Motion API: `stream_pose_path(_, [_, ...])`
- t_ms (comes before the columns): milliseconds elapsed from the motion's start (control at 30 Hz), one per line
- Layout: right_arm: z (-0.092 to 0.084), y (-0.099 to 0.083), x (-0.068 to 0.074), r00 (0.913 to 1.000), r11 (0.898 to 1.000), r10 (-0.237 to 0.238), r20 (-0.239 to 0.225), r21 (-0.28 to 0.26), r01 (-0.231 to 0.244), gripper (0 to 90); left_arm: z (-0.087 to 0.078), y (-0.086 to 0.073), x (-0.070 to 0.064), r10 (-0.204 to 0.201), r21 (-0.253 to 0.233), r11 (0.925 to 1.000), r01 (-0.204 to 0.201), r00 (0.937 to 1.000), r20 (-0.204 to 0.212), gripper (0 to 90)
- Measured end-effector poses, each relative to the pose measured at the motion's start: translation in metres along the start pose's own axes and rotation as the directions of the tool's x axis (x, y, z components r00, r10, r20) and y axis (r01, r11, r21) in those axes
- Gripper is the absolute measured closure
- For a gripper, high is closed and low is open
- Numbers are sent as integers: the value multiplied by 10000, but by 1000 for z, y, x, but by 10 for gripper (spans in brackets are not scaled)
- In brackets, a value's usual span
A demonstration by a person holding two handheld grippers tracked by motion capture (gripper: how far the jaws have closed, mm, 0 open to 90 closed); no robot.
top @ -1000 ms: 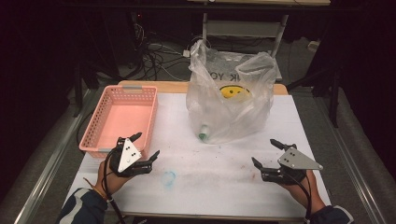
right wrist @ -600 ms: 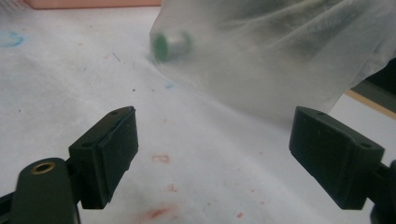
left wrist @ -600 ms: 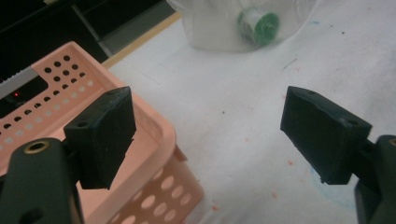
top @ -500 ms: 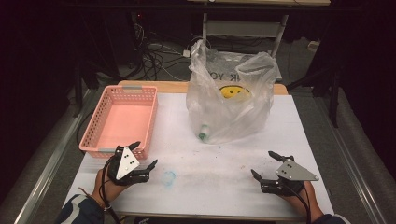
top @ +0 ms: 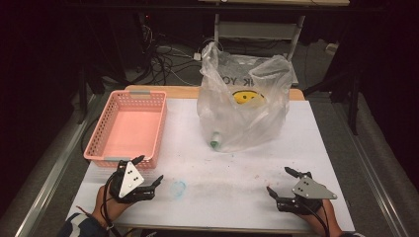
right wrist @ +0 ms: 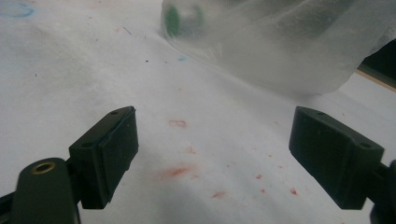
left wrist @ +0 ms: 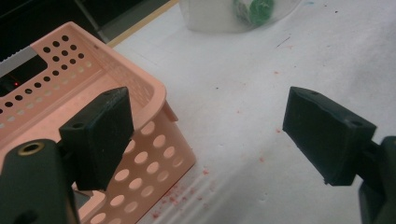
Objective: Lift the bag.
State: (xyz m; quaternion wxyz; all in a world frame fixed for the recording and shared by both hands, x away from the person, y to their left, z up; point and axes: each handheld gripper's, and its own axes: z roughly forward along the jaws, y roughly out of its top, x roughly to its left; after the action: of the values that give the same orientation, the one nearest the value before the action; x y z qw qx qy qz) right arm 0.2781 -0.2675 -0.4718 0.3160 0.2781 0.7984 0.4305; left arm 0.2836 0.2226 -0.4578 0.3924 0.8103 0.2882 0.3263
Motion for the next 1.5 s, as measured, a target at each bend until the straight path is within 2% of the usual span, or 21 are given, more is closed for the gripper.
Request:
stream_pose_path(167, [0,2,2,9999,9999,-105,-67,-19,105,164,0,-1,0,86,-22,10000,-85,9999,74,160])
stream_pose_path(433, [0,5,3,9998,9998,-171,-76,-138,170,164,-3,-1,3,-68,-160,9998,69,10000,39,160])
stream_pose_path(1500, [0,5,2,9997,9997,-229,-99,-56,229,164,0,1,6,-161,-75,9998,162,9998,93,160])
